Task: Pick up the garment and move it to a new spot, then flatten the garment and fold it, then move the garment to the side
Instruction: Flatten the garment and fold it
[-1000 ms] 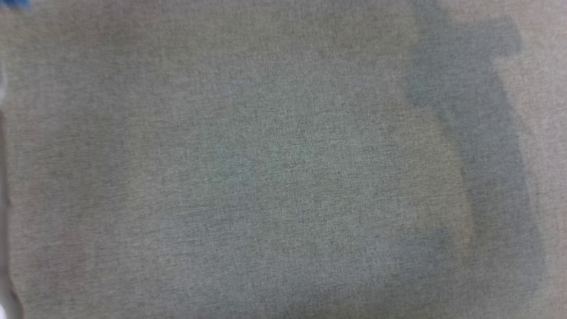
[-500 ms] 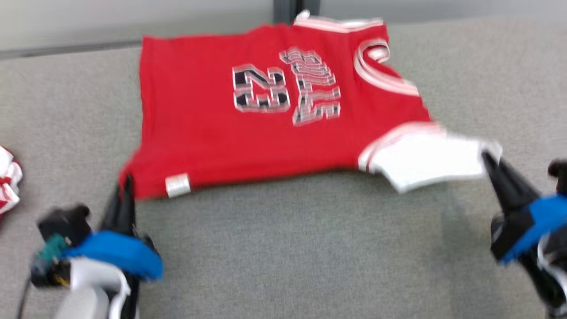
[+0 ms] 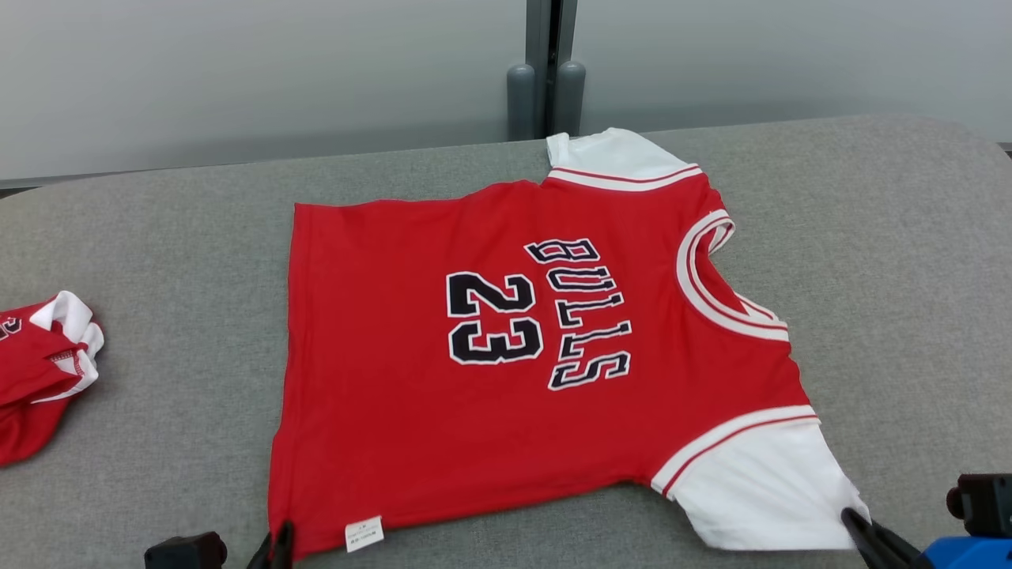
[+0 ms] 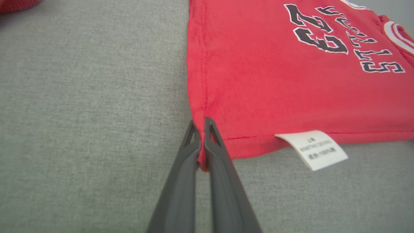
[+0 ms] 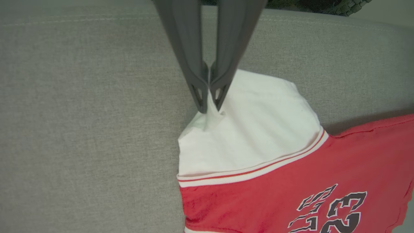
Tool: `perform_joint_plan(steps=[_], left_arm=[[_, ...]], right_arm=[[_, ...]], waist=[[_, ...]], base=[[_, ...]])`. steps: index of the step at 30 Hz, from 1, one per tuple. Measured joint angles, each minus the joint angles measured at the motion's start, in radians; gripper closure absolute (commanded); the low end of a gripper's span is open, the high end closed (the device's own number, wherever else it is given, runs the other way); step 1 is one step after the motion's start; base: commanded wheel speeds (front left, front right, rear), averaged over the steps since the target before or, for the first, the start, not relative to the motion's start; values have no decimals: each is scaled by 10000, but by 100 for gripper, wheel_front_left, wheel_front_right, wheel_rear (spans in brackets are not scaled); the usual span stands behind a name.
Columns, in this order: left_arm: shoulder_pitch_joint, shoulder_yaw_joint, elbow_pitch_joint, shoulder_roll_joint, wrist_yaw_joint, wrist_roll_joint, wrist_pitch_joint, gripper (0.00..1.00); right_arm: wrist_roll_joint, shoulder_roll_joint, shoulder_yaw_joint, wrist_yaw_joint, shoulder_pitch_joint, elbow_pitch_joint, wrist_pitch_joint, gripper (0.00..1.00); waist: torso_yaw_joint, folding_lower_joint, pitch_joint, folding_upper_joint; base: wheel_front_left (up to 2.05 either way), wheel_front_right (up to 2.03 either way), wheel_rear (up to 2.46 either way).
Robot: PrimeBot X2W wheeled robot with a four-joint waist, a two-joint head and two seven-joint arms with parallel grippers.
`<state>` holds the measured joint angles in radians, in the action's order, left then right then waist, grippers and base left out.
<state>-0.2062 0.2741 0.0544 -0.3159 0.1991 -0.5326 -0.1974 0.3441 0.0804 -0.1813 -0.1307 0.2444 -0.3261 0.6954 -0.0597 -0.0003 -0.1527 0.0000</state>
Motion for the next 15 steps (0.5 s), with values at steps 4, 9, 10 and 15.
perform_joint_plan(steps=[4,9,10,15], left_arm=[[-464,105,558,-194,192,46,-424,100],[-311,274,771,-286,19,50,-570,100],[-194,301,763,-276,-48,25,-606,100],[972,268,464,-73,-255,-297,-823,100]], right_arm=[[63,-169,6,0,461,-464,617,100],[-92,-201,-38,0,206,-713,602,100],[-109,-176,-36,0,69,-702,585,100],[-176,564,54,0,-1506,-192,153,100]], waist=[[102,2,61,0],[131,2,84,0],[126,3,85,0],[44,3,-99,0]], base=[[0,0,0],[0,0,0],[0,0,0],[0,0,0]])
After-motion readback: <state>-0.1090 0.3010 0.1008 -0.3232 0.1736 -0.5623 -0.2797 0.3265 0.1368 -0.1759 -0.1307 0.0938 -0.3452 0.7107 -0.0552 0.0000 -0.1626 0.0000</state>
